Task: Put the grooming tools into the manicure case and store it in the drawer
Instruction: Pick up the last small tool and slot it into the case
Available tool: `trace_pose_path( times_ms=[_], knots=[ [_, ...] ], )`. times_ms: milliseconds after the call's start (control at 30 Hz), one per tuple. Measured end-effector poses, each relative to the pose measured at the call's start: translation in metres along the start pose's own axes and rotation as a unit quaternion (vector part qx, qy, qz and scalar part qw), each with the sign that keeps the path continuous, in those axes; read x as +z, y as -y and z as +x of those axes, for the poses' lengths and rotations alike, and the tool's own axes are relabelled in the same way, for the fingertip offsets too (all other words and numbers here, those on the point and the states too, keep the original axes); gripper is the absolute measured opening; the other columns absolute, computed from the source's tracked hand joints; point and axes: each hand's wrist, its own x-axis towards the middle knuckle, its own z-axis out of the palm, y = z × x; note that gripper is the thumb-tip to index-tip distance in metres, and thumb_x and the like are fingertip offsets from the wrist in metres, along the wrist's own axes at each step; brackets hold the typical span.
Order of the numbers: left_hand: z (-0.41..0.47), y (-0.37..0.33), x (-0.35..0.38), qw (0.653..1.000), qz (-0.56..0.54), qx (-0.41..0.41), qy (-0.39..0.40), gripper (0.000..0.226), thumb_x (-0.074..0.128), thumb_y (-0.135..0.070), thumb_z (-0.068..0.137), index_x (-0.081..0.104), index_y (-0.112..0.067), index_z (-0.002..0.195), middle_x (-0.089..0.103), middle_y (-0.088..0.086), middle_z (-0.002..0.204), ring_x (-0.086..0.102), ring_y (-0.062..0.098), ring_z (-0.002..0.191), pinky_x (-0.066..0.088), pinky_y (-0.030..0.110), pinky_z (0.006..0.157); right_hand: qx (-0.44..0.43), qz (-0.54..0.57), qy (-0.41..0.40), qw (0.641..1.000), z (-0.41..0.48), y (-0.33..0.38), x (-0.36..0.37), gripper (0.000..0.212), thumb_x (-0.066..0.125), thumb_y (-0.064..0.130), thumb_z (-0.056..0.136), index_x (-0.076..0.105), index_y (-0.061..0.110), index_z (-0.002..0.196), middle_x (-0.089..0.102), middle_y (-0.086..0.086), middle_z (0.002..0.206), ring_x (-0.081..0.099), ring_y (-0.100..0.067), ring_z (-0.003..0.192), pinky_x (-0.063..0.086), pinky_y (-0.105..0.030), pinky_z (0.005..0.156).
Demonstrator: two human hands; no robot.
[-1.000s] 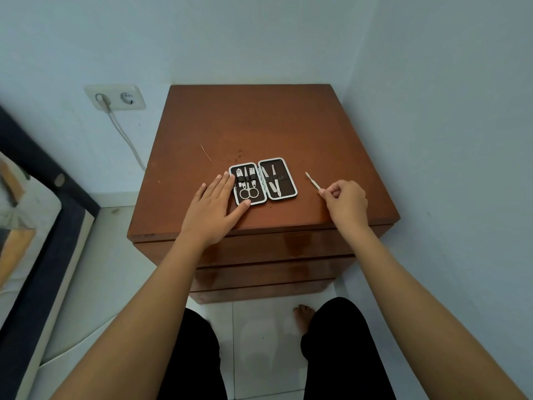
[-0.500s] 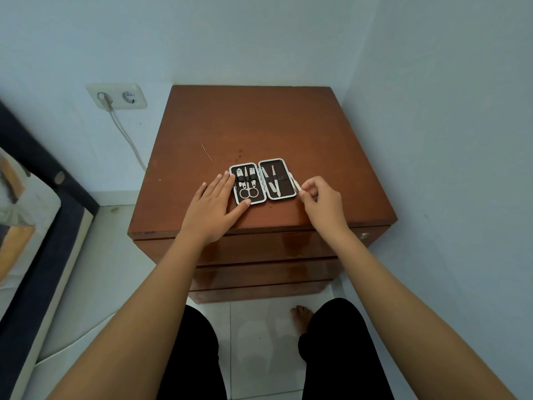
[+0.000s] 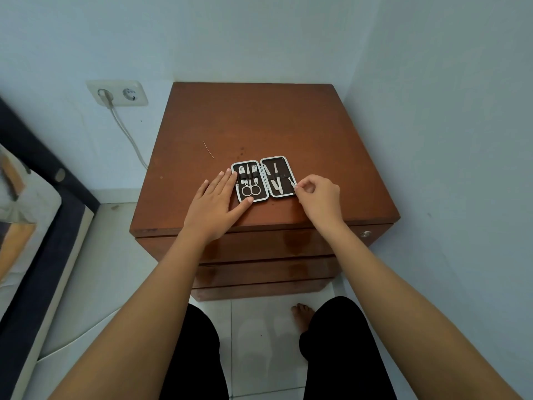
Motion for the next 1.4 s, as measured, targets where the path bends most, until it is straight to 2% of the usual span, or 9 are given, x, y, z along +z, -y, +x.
trace_pose_path(
  times_ms=[167,267,433,533,600,733,933,1100,1400],
  knots=[
    [0.001,0.002,0.002,1.0,-0.004,0.002,-0.003,0.072,0.026,-0.061,0.092,0.008,-0.022,0.15,0.008,-0.005,0.158,0.003,0.006,0.145,0.0,0.032,0.118,-0.032,-0.019,0.012,0.999,0.0,0.002,0.006,0.015,0.059,0.018,0.087,0.071,0.009,0.089,0.057,0.0,0.069,0.049,-0.005,0.062,0.032,-0.012,0.053],
    [0.001,0.002,0.002,1.0,-0.004,0.003,-0.004,0.071,0.027,-0.061,0.093,0.008,-0.023,0.15,0.008,-0.005,0.158,0.003,0.006,0.145,0.0,0.031,0.118,-0.062,-0.043,0.01,0.997,-0.004,-0.001,0.006,0.021,0.056,0.021,0.089,0.071,0.008,0.097,0.068,-0.01,0.085,0.057,-0.016,0.075,0.041,-0.022,0.064],
    [0.001,0.001,0.001,1.0,-0.008,0.003,-0.006,0.071,0.028,-0.059,0.093,0.009,-0.021,0.15,0.009,-0.004,0.158,0.004,0.007,0.145,0.0,0.031,0.117,-0.13,-0.163,0.03,0.977,-0.011,-0.002,0.011,0.035,0.044,0.026,0.096,0.056,0.012,0.125,0.047,-0.005,0.092,0.05,-0.023,0.093,0.037,-0.029,0.066],
    [0.001,0.001,0.001,1.0,-0.006,0.003,-0.006,0.07,0.028,-0.059,0.094,0.009,-0.021,0.15,0.009,-0.004,0.158,0.004,0.007,0.145,0.0,0.032,0.117,-0.147,-0.22,0.044,0.963,-0.012,0.0,0.014,0.039,0.038,0.027,0.097,0.047,0.013,0.133,0.048,-0.011,0.103,0.047,-0.025,0.098,0.036,-0.031,0.069],
    [0.001,0.001,0.001,1.0,-0.007,0.004,-0.004,0.07,0.028,-0.059,0.094,0.009,-0.021,0.15,0.009,-0.004,0.158,0.004,0.007,0.145,0.0,0.032,0.118,-0.136,-0.207,0.056,0.967,-0.01,-0.001,0.014,0.041,0.038,0.028,0.097,0.043,0.014,0.135,0.046,-0.012,0.106,0.046,-0.026,0.099,0.04,-0.034,0.074],
    [0.001,0.001,0.001,1.0,-0.004,0.002,-0.001,0.071,0.027,-0.059,0.093,0.009,-0.021,0.15,0.008,-0.004,0.158,0.003,0.007,0.145,0.0,0.032,0.118,-0.146,-0.154,0.037,0.977,-0.016,-0.009,0.01,0.04,0.043,0.025,0.095,0.044,0.014,0.134,0.046,-0.01,0.106,0.045,-0.024,0.098,0.046,-0.037,0.081],
    [0.001,0.001,0.0,1.0,-0.01,0.002,0.004,0.071,0.027,-0.06,0.093,0.008,-0.022,0.15,0.008,-0.004,0.158,0.003,0.006,0.145,-0.001,0.031,0.118,-0.166,-0.174,0.04,0.97,-0.015,-0.011,0.013,0.036,0.043,0.026,0.096,0.053,0.01,0.127,0.046,-0.011,0.104,0.045,-0.026,0.096,0.046,-0.037,0.079],
    [0.001,0.0,-0.002,1.0,-0.018,0.002,0.015,0.071,0.026,-0.058,0.094,0.006,-0.021,0.15,0.006,-0.003,0.158,0.001,0.007,0.145,-0.002,0.031,0.117,-0.104,-0.055,0.045,0.992,0.005,-0.01,0.009,0.038,0.044,0.023,0.095,0.05,0.013,0.131,0.043,-0.001,0.099,0.047,-0.016,0.088,0.041,-0.028,0.081],
    [0.001,0.002,0.001,1.0,-0.017,0.003,0.012,0.063,0.023,-0.05,0.098,0.006,-0.021,0.15,0.008,-0.003,0.158,0.002,0.006,0.144,0.0,0.03,0.117,-0.125,-0.072,0.047,0.988,0.024,-0.011,0.015,0.034,0.045,0.015,0.093,0.058,0.004,0.123,0.045,-0.001,0.092,0.047,-0.016,0.088,0.04,-0.026,0.079]
  ],
)
